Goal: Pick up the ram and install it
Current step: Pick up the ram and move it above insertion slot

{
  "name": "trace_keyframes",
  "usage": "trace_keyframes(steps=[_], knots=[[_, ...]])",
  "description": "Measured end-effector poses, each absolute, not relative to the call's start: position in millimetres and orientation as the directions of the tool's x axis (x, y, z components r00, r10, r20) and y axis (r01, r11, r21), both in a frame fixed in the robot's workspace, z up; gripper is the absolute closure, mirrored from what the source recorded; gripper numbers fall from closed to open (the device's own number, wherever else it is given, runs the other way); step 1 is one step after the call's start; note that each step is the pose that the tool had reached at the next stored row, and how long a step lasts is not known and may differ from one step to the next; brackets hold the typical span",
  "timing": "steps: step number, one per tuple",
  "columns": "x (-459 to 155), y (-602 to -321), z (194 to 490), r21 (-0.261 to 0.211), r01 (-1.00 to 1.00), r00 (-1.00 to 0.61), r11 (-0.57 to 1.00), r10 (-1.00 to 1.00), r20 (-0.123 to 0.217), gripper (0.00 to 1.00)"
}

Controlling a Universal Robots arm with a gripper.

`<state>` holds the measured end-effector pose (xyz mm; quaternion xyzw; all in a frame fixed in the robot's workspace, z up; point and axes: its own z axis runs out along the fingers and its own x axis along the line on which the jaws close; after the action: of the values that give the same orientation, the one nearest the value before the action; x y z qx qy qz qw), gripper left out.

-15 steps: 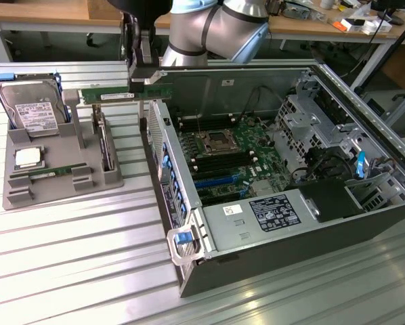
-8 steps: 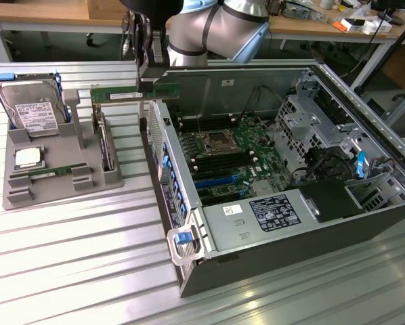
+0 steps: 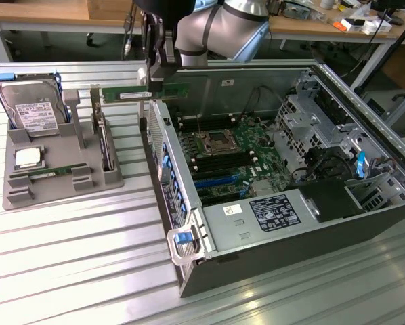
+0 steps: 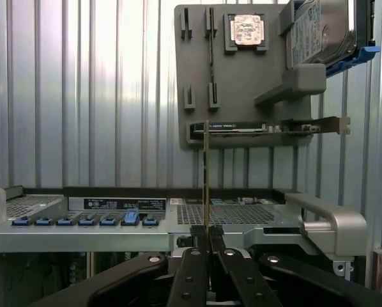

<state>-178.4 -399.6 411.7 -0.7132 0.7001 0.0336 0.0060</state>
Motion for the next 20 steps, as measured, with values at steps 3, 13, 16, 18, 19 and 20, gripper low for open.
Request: trace_keyframes(steps=[3, 13, 16, 18, 19, 20], knots=[[-174, -400, 412, 0.039, -0.999, 0.018, -0.02, -0.998, -0.056, 0.87], [-149, -400, 412, 0.039, -0.999, 0.017, -0.02, -0.998, -0.056, 0.87], [-142, -400, 412, 0.039, -0.999, 0.017, -0.02, -0.998, -0.056, 0.87], [-137, -400, 412, 0.039, -0.999, 0.017, -0.02, -0.998, -0.056, 0.87], [-134, -400, 412, 0.039, -0.999, 0.017, -0.02, -0.998, -0.056, 0.87], [-131, -400, 412, 0.039, -0.999, 0.018, -0.02, -0.998, -0.056, 0.87]])
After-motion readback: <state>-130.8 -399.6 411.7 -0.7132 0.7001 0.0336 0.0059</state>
